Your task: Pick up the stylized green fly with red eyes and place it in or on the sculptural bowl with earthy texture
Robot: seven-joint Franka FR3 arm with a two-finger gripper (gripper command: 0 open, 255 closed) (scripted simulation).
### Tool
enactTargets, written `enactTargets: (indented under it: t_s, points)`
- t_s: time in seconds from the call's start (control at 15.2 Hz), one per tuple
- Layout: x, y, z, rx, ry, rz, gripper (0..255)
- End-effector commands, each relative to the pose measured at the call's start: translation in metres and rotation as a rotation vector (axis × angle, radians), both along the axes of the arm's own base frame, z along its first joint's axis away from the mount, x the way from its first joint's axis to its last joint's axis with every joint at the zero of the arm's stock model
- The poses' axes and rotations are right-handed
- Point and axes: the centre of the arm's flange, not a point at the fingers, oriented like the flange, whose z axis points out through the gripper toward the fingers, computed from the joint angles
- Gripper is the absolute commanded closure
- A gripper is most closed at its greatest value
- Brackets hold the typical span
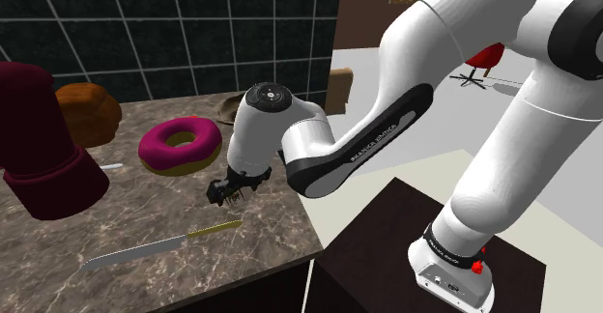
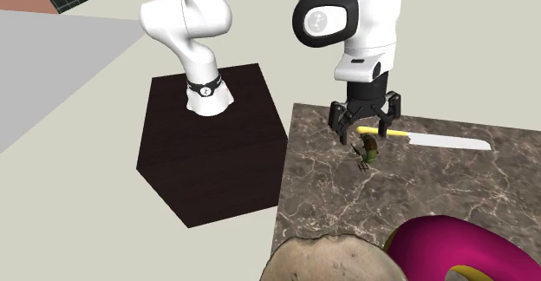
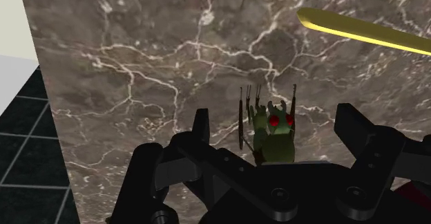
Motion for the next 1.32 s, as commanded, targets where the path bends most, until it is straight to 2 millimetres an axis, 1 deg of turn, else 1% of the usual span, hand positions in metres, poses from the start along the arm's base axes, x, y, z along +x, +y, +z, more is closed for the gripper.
enactTargets:
  t_s: [0.0,0.46,0.53,1.12,1.25]
  points:
    - [0.003,0.001,-0.008,0.000,-0.001,0.001,0]
    - [0.003,0.001,-0.008,0.000,-0.001,0.001,0]
    - [0.003,0.001,-0.008,0.000,-0.001,0.001,255]
    - [0.003,0.001,-0.008,0.000,-0.001,0.001,255]
    - [0.003,0.001,0.003,0.000,-0.001,0.001,255]
